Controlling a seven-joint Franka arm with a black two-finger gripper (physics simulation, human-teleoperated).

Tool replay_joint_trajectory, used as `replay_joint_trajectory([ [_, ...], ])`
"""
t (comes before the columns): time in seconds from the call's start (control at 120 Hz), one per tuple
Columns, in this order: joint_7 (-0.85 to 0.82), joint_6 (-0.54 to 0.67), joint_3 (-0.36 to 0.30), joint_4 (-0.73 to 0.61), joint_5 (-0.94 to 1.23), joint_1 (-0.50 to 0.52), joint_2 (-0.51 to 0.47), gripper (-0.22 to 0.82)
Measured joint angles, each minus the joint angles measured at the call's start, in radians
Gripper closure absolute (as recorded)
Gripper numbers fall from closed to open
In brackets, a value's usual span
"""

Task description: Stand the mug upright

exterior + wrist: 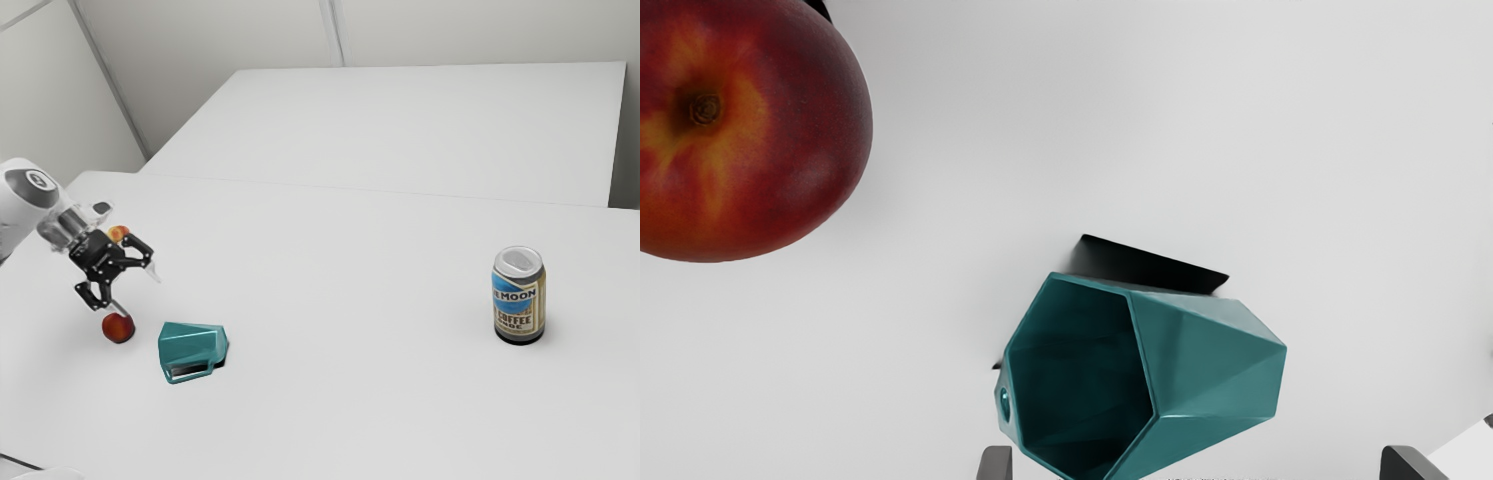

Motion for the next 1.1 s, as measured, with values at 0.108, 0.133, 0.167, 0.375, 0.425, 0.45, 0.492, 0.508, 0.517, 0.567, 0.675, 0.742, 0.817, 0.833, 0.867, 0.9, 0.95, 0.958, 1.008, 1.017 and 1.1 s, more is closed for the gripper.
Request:
replay_joint_trajectory([
  [0.108, 0.031, -0.006, 0.018, -0.041, -0.054, -0.002, 0.017, 0.00],
  [0.133, 0.038, -0.007, 0.020, -0.053, -0.066, -0.003, 0.017, 0.00],
  [0.167, 0.046, -0.008, 0.021, -0.069, -0.081, -0.004, 0.017, 0.00],
  [0.375, 0.085, 0.017, 0.022, -0.123, -0.177, -0.031, 0.021, 0.00],
  [0.425, 0.092, 0.028, 0.022, -0.130, -0.198, -0.042, 0.024, 0.00],
  [0.45, 0.095, 0.034, 0.021, -0.136, -0.207, -0.047, 0.024, 0.00],
  [0.492, 0.101, 0.042, 0.020, -0.146, -0.222, -0.051, 0.025, 0.00],
  [0.508, 0.102, 0.046, 0.019, -0.151, -0.227, -0.053, 0.025, 0.00],
  [0.517, 0.103, 0.047, 0.018, -0.153, -0.230, -0.053, 0.025, 0.00],
  [0.567, 0.109, 0.055, 0.017, -0.163, -0.242, -0.059, 0.026, 0.00],
  [0.675, 0.119, 0.068, 0.016, -0.177, -0.265, -0.072, 0.027, 0.00],
  [0.742, 0.125, 0.069, 0.014, -0.179, -0.269, -0.076, 0.027, 0.03],
  [0.817, 0.130, 0.068, 0.014, -0.179, -0.267, -0.077, 0.027, 0.19],
  [0.833, 0.131, 0.068, 0.014, -0.178, -0.267, -0.077, 0.026, 0.23],
  [0.867, 0.133, 0.067, 0.014, -0.178, -0.266, -0.077, 0.026, 0.32],
  [0.9, 0.135, 0.066, 0.014, -0.178, -0.264, -0.077, 0.025, 0.40],
  [0.95, 0.138, 0.065, 0.011, -0.178, -0.260, -0.076, 0.023, 0.49],
  [0.958, 0.139, 0.065, 0.010, -0.178, -0.259, -0.076, 0.023, 0.51],
  [1.008, 0.141, 0.064, 0.001, -0.177, -0.255, -0.077, 0.019, 0.58],
  [1.017, 0.142, 0.064, -0.001, -0.176, -0.254, -0.076, 0.018, 0.59],
  [1.1, 0.145, 0.064, -0.018, -0.174, -0.249, -0.077, 0.010, 0.66],
])
